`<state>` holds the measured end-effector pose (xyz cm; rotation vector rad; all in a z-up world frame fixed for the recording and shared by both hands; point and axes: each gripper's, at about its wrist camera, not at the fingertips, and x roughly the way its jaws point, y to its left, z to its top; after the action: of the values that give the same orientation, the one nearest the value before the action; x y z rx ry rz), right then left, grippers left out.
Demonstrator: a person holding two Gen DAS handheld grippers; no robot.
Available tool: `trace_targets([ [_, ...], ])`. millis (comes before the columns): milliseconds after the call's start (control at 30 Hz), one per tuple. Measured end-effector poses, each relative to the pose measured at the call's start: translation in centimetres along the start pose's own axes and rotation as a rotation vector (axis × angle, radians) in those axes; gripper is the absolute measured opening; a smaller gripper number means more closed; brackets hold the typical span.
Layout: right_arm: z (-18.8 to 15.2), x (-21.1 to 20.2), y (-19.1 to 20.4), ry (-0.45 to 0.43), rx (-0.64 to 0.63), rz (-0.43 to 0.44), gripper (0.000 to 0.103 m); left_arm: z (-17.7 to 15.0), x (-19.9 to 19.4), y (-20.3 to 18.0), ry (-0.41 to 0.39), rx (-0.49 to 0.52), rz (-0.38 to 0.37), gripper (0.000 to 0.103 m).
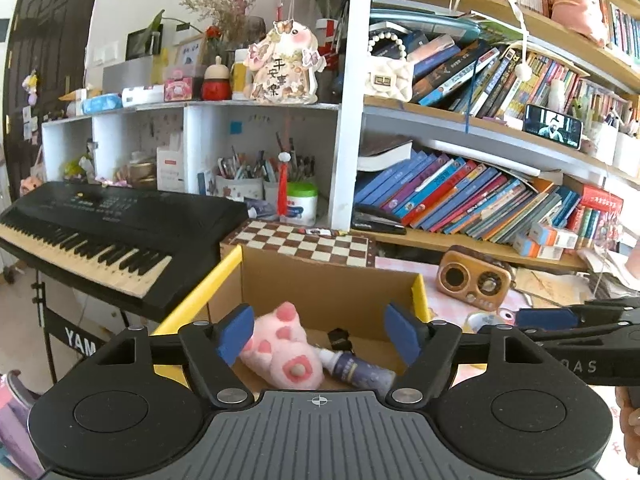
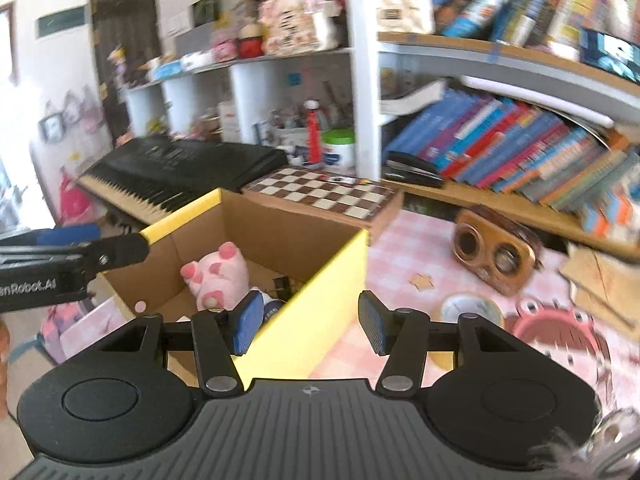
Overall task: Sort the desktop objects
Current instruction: 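Withdraw both tools up out of the yellow box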
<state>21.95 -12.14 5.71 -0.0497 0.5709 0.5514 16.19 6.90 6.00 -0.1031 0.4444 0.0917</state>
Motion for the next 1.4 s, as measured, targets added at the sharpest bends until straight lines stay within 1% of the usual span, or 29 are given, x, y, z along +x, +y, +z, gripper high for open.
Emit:
trace_targets([
  [33, -0.4, -0.4, 0.0, 0.000, 0.009, -0.011, 0.050, -0.3, -0.2, 0.0, 0.007, -0.004, -0.006, 0.080],
  [100, -1.1, -1.2, 0.1, 0.002, 0.022, -0.036, 0.050, -0.9, -0.9, 0.0, 0.019, -0.012, -0.023, 0.082],
  [267, -3.2, -3.6, 0.7, 0.008, 0.039, -0.082, 0.050, -2.3, -2.4, 0.2, 0.044, -0.015, -0.051, 0.082],
  [467, -5.4, -6.4, 2.0, 0.003, 0.071, -0.128, 0.050, -3.8, -5.1, 0.6, 0.051, -0.008, -0.072, 0.082],
  [600, -6.8, -8.0, 3.1, 0.005, 0.097, -0.145, 0.050, -4.8, -6.7, 0.7, 0.057, 0.008, -0.076, 0.083],
  [767, -8.6, -9.6, 4.6, 0.006, 0.109, -0.163, 0.050, -6.3, -8.4, 0.9, 0.075, 0.000, -0.081, 0.083],
  [967, -10.8, -11.5, 6.2, -0.003, 0.081, -0.194, 0.050, -7.9, -10.2, 0.4, 0.100, 0.026, -0.083, 0.084],
  [1033, -11.4, -12.1, 6.5, -0.003, 0.082, -0.200, 0.050, -8.3, -10.7, 0.3, 0.106, 0.039, -0.090, 0.086],
  [1400, -14.3, -14.5, 7.4, 0.006, 0.131, -0.239, 0.051, -10.7, -13.0, -1.0, 0.134, 0.077, -0.126, 0.087],
])
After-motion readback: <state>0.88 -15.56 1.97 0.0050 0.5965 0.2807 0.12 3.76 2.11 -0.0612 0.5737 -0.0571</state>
